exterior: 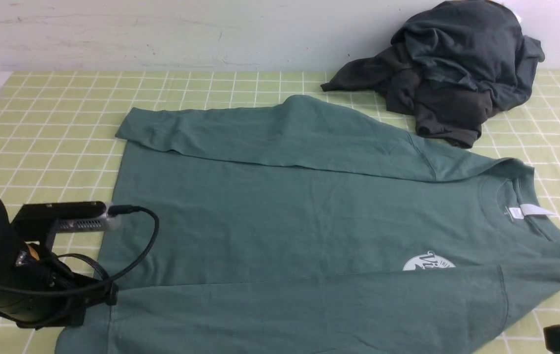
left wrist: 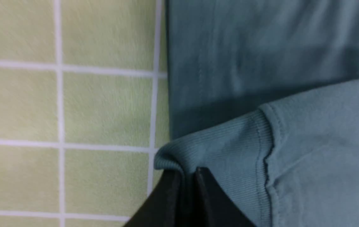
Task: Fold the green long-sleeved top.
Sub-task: Use the left arm to clamp the cuff closest to it, then use the left arm to drag and place the cuff at the centered position on the left edge of the fabric
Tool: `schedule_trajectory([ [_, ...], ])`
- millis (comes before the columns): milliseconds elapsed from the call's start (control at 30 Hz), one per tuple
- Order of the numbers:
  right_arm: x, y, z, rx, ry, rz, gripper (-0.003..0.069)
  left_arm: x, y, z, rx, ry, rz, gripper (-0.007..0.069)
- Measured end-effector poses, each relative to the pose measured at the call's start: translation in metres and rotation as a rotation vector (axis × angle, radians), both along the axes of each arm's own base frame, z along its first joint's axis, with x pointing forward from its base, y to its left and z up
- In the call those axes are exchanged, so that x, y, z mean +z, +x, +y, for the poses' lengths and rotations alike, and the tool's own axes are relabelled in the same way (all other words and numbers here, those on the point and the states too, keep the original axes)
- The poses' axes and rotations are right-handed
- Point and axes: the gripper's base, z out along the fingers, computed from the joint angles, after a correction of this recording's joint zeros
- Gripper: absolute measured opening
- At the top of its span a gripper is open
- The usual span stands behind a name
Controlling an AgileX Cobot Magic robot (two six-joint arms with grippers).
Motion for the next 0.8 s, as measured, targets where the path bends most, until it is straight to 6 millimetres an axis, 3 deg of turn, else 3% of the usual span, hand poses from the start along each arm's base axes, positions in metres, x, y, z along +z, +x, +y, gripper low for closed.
schedule_trajectory([
  [233, 0.0, 0.0, 0.0, 0.011, -0.009, -0.009, -0.001, 0.046, 0.022, -0.001, -0.083, 0.027, -0.177, 0.0025],
  [333, 0.001, 0.001, 0.0, 0.011, -0.011, -0.016, -0.001, 0.06, 0.046, -0.003, -0.113, 0.048, -0.235, 0.0025],
  [400, 0.001, 0.001, 0.0, 0.012, -0.011, -0.02, -0.001, 0.063, 0.072, -0.004, -0.119, 0.057, -0.258, 0.0025],
  [600, 0.001, 0.001, 0.0, 0.013, -0.011, -0.02, -0.001, 0.038, 0.147, -0.01, -0.124, 0.062, -0.212, 0.0062],
  [700, 0.001, 0.001, 0.0, 0.013, -0.011, -0.02, -0.001, 0.016, 0.184, -0.011, -0.142, 0.089, -0.123, 0.0165],
  [800, 0.001, 0.001, 0.0, 0.015, -0.013, -0.02, -0.001, 0.011, 0.22, -0.004, -0.129, 0.106, -0.106, 0.0277],
])
